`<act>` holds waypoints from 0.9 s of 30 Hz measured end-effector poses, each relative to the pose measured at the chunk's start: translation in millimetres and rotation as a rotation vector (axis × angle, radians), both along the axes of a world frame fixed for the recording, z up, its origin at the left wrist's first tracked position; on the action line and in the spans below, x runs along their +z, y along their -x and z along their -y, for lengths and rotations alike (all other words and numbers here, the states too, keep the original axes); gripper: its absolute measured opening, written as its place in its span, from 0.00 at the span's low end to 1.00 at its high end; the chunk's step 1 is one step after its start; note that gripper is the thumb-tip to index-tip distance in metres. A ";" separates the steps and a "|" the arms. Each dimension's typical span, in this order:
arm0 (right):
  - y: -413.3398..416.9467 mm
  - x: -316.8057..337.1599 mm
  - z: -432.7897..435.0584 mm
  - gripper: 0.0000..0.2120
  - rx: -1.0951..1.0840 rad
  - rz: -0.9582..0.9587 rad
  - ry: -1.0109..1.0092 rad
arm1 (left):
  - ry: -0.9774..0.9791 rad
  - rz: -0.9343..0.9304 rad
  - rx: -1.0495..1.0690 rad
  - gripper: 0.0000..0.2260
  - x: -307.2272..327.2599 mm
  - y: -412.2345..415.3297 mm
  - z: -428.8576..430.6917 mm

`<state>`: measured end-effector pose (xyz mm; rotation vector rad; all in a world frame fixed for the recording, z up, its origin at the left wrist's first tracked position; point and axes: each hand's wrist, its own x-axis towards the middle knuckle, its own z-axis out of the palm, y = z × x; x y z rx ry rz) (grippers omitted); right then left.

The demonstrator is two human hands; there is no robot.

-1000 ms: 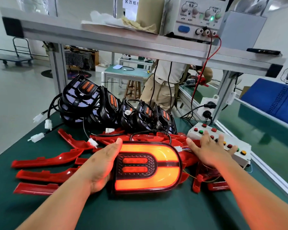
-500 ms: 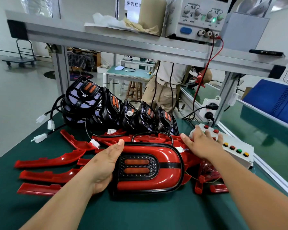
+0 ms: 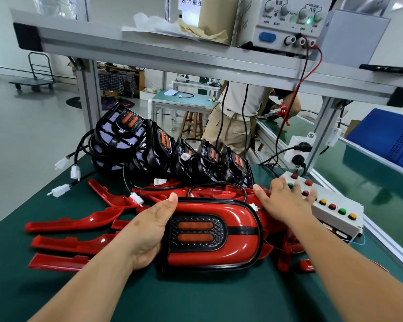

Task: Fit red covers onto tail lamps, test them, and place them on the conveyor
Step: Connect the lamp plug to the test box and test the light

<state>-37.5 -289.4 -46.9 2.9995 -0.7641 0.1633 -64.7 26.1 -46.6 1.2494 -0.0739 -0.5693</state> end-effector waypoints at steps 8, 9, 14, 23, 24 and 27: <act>0.5 -2.8 2.1 0.46 0.006 0.010 -0.034 | 0.008 -0.029 0.014 0.39 -1.2 -2.0 -3.6; 0.6 -3.3 2.1 0.45 0.007 0.008 -0.037 | 0.013 -0.031 0.016 0.38 -1.7 -2.3 -3.6; -0.5 -2.2 1.2 0.43 0.000 -0.003 -0.045 | 0.009 -0.030 0.011 0.35 -2.4 -3.3 -2.7; -1.1 3.8 -3.4 0.41 0.009 -0.011 -0.078 | 0.096 0.009 -0.084 0.26 -0.8 -0.1 0.0; -0.9 3.6 -3.8 0.41 0.010 -0.012 -0.078 | 0.093 0.014 -0.086 0.26 -1.4 -0.7 -0.6; -0.3 3.5 -3.9 0.41 0.027 -0.015 -0.074 | 0.076 0.018 -0.092 0.27 -2.8 -3.0 -1.8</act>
